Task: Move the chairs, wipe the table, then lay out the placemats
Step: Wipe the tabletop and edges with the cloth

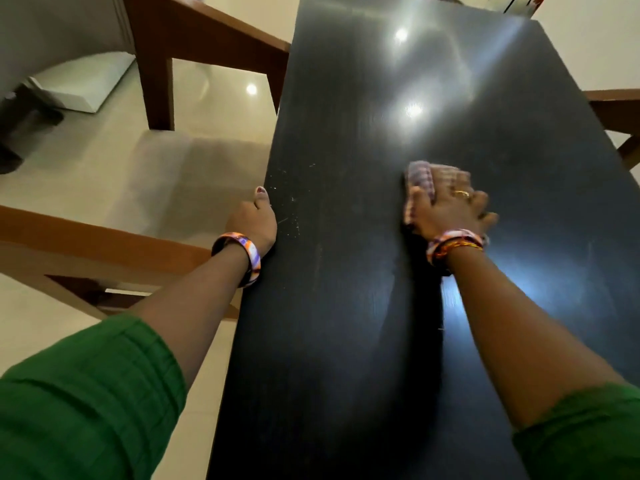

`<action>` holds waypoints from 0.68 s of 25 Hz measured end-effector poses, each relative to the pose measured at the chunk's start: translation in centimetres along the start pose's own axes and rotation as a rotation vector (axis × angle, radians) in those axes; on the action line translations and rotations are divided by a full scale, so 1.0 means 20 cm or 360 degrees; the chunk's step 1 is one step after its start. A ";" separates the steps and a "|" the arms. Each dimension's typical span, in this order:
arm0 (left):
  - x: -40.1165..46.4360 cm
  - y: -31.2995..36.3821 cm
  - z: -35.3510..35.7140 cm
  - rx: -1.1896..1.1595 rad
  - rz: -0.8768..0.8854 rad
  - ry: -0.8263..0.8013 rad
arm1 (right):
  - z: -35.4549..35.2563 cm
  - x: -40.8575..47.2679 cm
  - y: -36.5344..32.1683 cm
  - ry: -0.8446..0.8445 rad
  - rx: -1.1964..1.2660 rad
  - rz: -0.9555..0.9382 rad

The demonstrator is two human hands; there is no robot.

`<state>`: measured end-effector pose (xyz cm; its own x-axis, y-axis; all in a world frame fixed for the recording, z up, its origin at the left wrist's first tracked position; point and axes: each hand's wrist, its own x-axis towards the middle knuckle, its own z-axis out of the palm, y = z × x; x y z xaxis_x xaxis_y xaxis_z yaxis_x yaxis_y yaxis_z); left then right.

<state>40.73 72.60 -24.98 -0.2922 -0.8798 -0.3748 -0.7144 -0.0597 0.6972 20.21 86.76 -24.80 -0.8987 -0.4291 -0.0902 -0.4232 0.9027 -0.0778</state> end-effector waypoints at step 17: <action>0.09 -0.01 0.05 -0.0074 -0.0100 0.0010 | 0.01 0.17 -0.87 -0.0177 0.0041 -0.0887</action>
<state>39.70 71.42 -26.41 -0.2435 -0.8766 -0.4150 -0.7010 -0.1366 0.6999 24.63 69.62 -24.04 -0.5225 -0.8423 -0.1326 -0.8256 0.5386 -0.1679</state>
